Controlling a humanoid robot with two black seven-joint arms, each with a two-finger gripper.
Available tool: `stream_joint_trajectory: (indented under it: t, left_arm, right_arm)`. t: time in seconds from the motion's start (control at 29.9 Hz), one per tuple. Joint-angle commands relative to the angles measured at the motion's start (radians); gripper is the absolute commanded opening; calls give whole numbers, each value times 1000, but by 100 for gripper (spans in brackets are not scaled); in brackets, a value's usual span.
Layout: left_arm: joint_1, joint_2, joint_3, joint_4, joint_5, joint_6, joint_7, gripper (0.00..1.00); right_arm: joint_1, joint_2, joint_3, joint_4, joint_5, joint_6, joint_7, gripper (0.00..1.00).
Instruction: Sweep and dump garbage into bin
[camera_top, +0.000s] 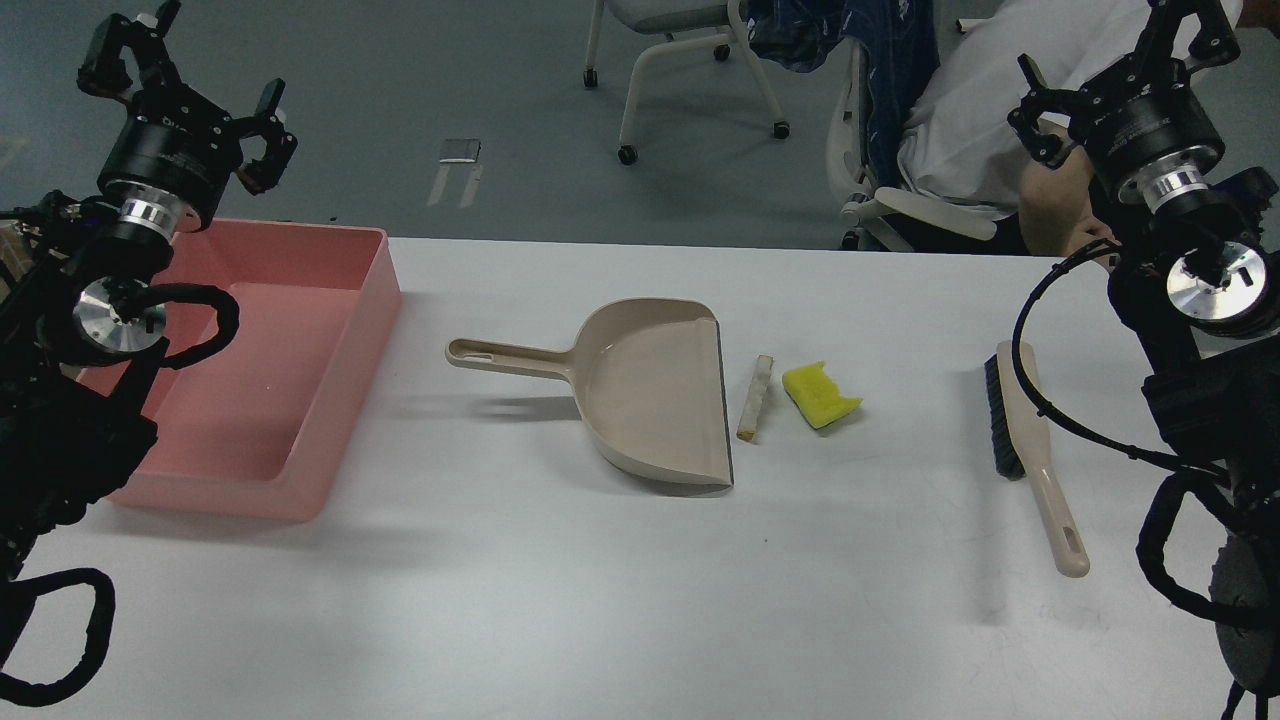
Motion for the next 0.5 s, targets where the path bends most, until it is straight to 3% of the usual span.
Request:
stream_joint_trajectory:
  t: [0.0,0.47]
  left_arm:
    - [-4,0,25,-1,3,10,-7,98]
    - [-10,-2,40,-14,2,33,-10,98]
  right_arm:
    - [0,2,0,19,2,0,0,100]
    - [-18,0,-2,90,3,0,-2,100]
